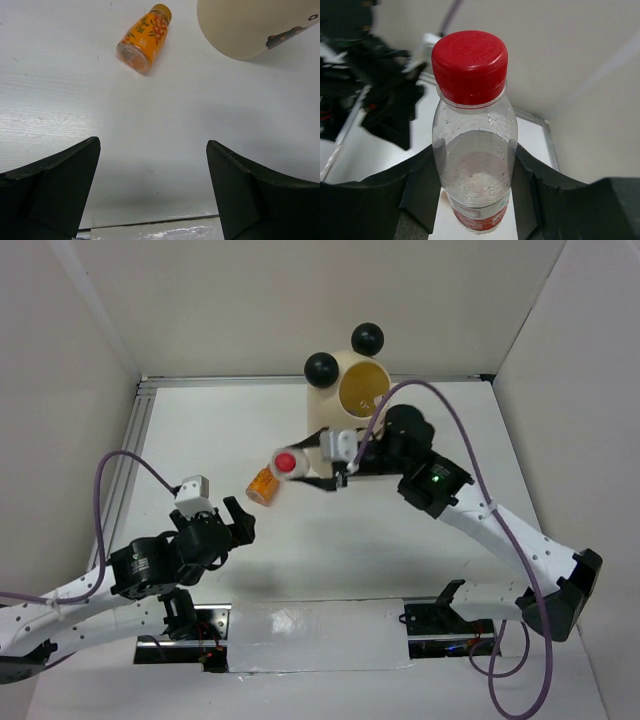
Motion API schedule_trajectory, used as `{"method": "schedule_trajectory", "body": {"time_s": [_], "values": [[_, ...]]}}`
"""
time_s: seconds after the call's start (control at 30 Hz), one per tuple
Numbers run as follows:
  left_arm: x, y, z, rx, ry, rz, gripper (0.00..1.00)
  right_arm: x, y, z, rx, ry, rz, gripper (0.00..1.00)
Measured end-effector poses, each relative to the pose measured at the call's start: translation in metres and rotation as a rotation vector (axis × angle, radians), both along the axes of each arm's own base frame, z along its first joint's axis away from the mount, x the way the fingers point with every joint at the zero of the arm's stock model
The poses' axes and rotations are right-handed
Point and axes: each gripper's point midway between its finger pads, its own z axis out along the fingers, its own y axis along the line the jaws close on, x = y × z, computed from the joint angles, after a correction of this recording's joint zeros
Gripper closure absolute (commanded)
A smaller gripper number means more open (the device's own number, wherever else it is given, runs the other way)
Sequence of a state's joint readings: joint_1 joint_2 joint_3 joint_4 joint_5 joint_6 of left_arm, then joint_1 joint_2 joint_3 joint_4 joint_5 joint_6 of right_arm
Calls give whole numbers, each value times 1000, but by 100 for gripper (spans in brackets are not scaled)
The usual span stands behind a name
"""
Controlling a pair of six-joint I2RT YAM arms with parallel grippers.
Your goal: Put the plastic bottles in the bin
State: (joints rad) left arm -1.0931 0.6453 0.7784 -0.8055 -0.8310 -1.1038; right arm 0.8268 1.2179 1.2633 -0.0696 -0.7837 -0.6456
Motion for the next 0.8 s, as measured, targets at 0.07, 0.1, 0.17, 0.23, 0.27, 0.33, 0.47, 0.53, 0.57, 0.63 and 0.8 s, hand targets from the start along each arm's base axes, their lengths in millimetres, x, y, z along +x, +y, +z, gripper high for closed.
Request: {"method": "schedule_trajectory", "body": {"time_s": [0.07, 0.1, 0.17, 0.23, 0.27, 0.33, 0.47, 0.53, 0.57, 0.63, 0.8], "values": [[1, -3, -2, 10, 6, -1, 0, 25, -21, 20, 66, 62, -93, 66], [2, -4, -4, 16, 10, -2, 0, 36, -31, 29, 98, 89, -131, 66], [5, -8, -7, 32, 16, 0, 0, 65, -55, 44, 162, 135, -233, 66], [9, -11, -11, 63, 21, -1, 0, 87, -77, 55, 217, 161, -313, 66], [12, -13, -13, 79, 25, -1, 0, 101, -91, 60, 245, 173, -366, 66], [20, -16, -19, 126, 41, -2, 0, 120, -114, 69, 296, 184, -449, 66], [36, -23, -31, 195, 77, -9, 0, 134, -135, 80, 355, 186, -524, 66], [43, -24, -34, 205, 85, -9, 0, 137, -138, 85, 377, 180, -548, 66], [46, -23, -34, 210, 87, -15, 0, 139, -140, 86, 386, 177, -560, 66], [52, -23, -33, 207, 82, -18, 0, 144, -144, 87, 402, 178, -588, 66], [71, -22, -29, 223, 70, -32, 0, 176, -164, 78, 442, 218, -677, 66]]}}
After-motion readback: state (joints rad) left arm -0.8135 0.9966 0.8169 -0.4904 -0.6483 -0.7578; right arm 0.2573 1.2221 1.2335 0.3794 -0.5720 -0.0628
